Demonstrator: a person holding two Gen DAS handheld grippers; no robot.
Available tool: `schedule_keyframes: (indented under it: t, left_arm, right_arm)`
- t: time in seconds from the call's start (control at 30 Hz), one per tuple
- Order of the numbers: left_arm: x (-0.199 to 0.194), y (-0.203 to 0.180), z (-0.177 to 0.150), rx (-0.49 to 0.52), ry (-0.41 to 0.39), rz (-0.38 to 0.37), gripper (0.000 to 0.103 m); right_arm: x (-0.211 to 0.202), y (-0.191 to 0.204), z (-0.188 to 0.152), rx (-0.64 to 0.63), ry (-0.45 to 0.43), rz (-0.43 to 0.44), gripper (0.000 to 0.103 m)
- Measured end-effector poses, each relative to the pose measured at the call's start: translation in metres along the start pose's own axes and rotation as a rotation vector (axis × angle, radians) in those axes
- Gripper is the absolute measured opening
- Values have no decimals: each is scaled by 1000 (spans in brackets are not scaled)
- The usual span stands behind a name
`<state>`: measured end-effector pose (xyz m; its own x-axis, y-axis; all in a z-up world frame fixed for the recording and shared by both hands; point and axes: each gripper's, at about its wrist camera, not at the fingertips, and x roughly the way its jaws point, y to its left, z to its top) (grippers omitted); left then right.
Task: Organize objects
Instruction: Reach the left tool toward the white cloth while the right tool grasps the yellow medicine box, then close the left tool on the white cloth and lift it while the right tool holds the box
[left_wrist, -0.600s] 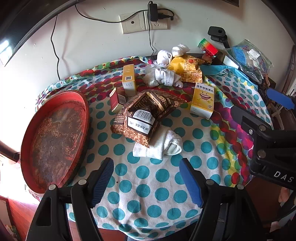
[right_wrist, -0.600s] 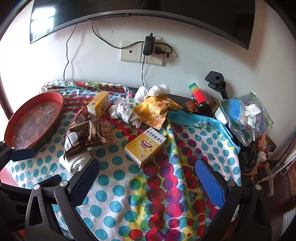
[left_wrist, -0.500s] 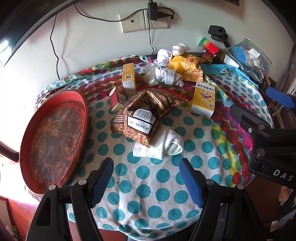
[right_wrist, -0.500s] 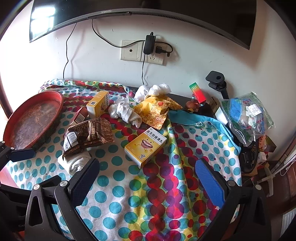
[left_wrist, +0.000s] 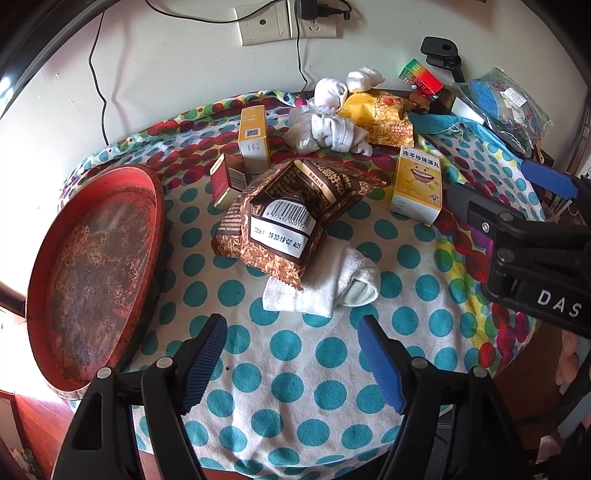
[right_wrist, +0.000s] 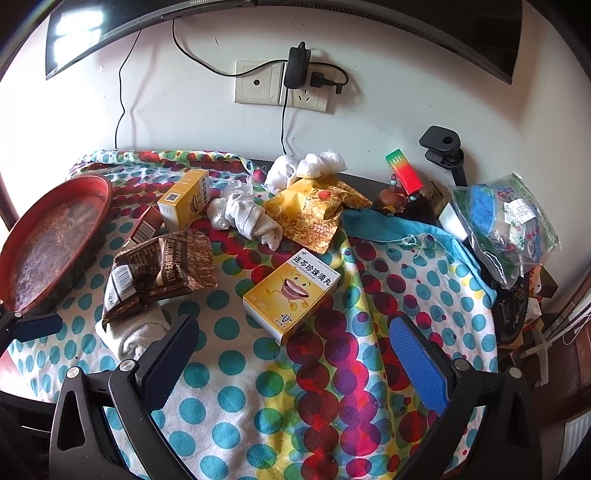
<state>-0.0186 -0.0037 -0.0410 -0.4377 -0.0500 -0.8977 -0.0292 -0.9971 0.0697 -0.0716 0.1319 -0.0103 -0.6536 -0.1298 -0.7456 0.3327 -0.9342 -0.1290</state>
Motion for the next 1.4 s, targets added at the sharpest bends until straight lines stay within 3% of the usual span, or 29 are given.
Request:
schedule_keyframes:
  t: [0.17,0.47,0.77,1.13,1.2,1.23,1.4]
  left_arm:
    - [9,2,0,4,17,-2,76]
    - [19,16,-4,-12,23,-25,75]
    - [22,40,-8,-53,2,-110,75]
    - [33,26,-9,-19,34,-224,75]
    - [34,25,-7,-36,39,-270,75]
    - [34,25,-6,-43,39,-290,75]
    - [37,23,-1,-52,44,-289,76]
  right_arm:
    - [12,4,2,0,15,13,100]
    - [36,8,5,13,55,51,82]
    - [64,8,4,36,102,38,83]
    - [93,9,6,64,131,51,82]
    - [95,6,5,82,132,70,76]
    - [97,5,5,88,134,81,66]
    - [102,-1,5,106,130,135,63]
